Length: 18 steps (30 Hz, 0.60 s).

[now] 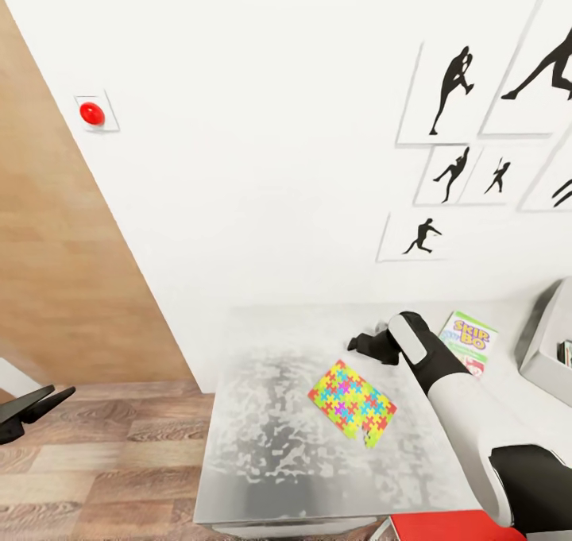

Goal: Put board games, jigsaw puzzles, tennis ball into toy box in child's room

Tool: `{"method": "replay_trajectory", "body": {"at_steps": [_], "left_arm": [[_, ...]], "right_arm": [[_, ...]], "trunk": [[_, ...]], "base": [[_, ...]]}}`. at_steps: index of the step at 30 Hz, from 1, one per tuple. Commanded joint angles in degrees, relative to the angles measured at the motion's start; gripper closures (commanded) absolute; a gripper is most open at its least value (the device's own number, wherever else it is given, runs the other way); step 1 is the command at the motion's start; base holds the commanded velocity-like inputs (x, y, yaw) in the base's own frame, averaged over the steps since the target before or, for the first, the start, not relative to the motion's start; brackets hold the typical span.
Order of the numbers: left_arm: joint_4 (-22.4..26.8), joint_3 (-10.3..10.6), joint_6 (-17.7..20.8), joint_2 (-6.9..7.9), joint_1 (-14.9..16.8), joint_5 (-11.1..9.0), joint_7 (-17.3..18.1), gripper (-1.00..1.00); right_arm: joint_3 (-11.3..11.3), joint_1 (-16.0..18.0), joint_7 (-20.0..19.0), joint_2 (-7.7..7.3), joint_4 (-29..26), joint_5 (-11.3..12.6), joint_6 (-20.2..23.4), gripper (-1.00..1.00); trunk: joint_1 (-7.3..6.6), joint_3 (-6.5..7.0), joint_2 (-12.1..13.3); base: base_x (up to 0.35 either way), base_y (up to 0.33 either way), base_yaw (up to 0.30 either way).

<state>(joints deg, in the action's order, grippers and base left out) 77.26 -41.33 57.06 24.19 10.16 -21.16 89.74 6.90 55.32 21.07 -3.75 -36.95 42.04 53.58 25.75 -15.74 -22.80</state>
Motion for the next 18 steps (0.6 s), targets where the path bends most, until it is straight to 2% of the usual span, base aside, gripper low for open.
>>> {"method": "replay_trajectory", "body": {"at_steps": [1,18], "left_arm": [[0.0,0.0,0.6,0.0,0.0,0.1,0.3,-1.0],[0.0,-0.1,0.6,0.0,0.0,0.1,0.3,-1.0]], "right_arm": [[0.4,0.0,0.5,-0.08,0.0,0.6,0.0,-1.0],[0.4,0.1,0.5,-0.12,0.5,0.5,-0.8,-1.0]], "trunk": [[0.03,-0.2,-0.1],[0.03,-1.79,-0.1]], "base": [[0.0,0.0,0.0],[0.0,0.0,0.0]]}}
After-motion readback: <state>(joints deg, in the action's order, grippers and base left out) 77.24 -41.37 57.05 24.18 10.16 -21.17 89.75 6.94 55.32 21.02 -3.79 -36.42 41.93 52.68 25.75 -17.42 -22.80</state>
